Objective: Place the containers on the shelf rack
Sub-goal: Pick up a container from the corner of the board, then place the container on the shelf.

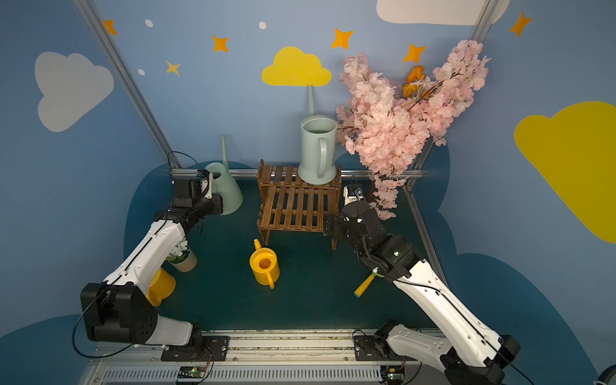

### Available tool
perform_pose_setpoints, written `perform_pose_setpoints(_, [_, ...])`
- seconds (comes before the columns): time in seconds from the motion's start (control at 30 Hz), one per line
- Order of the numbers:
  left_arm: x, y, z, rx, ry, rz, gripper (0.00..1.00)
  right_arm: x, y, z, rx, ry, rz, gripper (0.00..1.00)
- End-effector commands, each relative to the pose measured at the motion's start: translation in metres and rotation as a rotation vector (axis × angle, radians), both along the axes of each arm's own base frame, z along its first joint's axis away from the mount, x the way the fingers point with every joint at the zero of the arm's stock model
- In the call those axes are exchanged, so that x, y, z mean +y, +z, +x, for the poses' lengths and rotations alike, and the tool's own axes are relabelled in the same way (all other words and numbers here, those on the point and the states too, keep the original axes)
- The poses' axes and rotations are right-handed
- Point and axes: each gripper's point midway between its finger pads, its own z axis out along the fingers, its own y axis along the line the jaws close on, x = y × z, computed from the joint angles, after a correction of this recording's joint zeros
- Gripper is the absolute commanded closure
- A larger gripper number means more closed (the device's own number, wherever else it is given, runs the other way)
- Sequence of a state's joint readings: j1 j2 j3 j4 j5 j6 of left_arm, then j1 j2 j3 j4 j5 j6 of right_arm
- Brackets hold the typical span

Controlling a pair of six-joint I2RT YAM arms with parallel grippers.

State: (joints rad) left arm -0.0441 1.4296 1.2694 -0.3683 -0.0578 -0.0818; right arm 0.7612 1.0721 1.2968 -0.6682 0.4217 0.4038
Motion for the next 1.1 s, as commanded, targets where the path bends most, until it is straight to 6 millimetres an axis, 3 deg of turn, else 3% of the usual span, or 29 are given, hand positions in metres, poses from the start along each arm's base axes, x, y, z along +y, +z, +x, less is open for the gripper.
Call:
perform_pose_setpoints(0.0, [-0.008,0.072,-0.017,-0.119,-0.048,-0.024,0.98,-0.003,0.005,-0.001,-0.028,-0.008,0.016,0.04])
perform_pose_setpoints(0.23, [-0.027,0.129,-0.033,-0.155,-0.124,0.012,0.98,0.001,0.003,0.001,-0.016,0.002,0.012,0.04])
perform_pose_setpoints(0.63, [-0.104,0.195,-0.035,-0.274,-0.283,0.046,0.98,0.011,0.001,0.007,-0.003,0.003,0.015,0.04])
perform_pose_setpoints(0.87, [-0.153,0.204,-0.028,-0.285,-0.328,0.038,0.98,0.018,0.004,0.011,-0.004,0.014,0.005,0.04])
perform_pose_setpoints(1.07, [-0.178,0.202,-0.015,-0.261,-0.329,0.009,0.98,0.014,0.011,0.008,-0.015,0.009,-0.001,0.04])
